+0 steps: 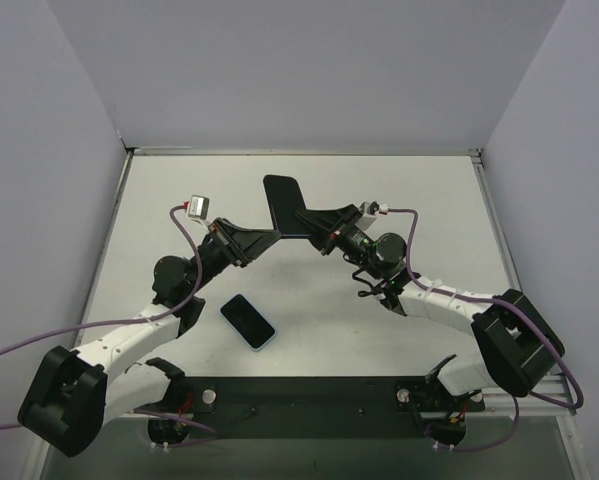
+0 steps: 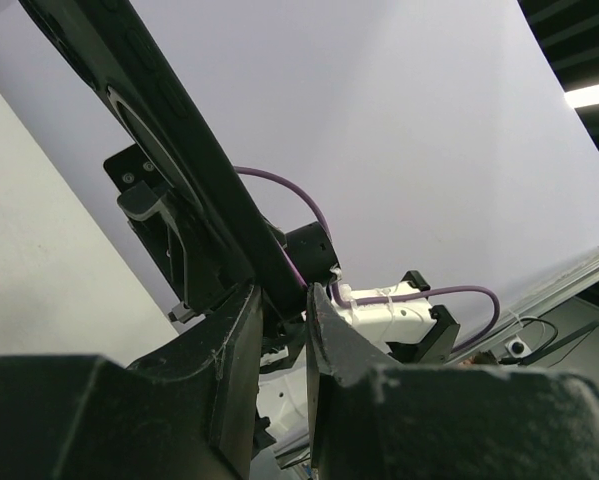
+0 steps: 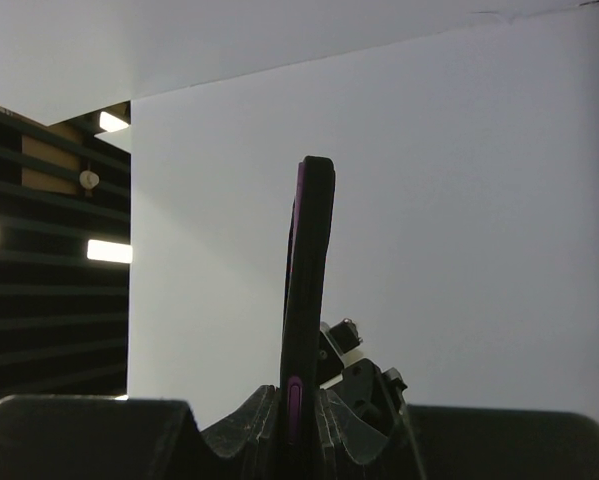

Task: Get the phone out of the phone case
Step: Remove the phone case from the phone.

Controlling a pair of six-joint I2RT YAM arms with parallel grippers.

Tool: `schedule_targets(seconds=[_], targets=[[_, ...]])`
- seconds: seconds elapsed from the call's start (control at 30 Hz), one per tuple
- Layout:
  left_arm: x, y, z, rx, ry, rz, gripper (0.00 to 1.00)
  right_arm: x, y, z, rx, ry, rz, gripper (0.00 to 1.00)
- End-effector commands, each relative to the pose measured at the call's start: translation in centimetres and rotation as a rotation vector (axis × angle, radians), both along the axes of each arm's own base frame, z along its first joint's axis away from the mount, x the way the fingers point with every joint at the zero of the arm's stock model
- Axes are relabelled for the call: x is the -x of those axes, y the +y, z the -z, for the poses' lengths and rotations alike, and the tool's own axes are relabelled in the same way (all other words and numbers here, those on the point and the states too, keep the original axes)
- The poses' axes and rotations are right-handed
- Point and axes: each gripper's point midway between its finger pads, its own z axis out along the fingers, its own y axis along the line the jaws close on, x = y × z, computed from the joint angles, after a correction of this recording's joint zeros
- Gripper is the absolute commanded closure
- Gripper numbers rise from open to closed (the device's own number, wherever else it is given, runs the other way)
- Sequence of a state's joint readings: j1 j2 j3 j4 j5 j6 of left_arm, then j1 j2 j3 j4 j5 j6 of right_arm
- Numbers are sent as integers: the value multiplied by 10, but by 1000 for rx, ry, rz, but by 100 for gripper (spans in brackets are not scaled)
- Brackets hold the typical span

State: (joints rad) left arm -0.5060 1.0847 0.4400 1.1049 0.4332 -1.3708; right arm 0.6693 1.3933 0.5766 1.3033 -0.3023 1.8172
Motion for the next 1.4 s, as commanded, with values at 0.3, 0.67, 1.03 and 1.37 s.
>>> schedule_targets(seconds=[0.3,0.67,1.03,1.37], targets=[[34,27,-92,153,-365,-32,100,38,-20,-95,-266,-302,-42,100],[48,27,-119,155,-506,13,100,50,-26,-115,-306,-334,-63,100],[42,29,-102,173,-460,26,100,54,-29,-120,-315,-348,-57,100],[26,24,-84,104,-328,25,50,50,-31,-110,-282,-358,-21,100]])
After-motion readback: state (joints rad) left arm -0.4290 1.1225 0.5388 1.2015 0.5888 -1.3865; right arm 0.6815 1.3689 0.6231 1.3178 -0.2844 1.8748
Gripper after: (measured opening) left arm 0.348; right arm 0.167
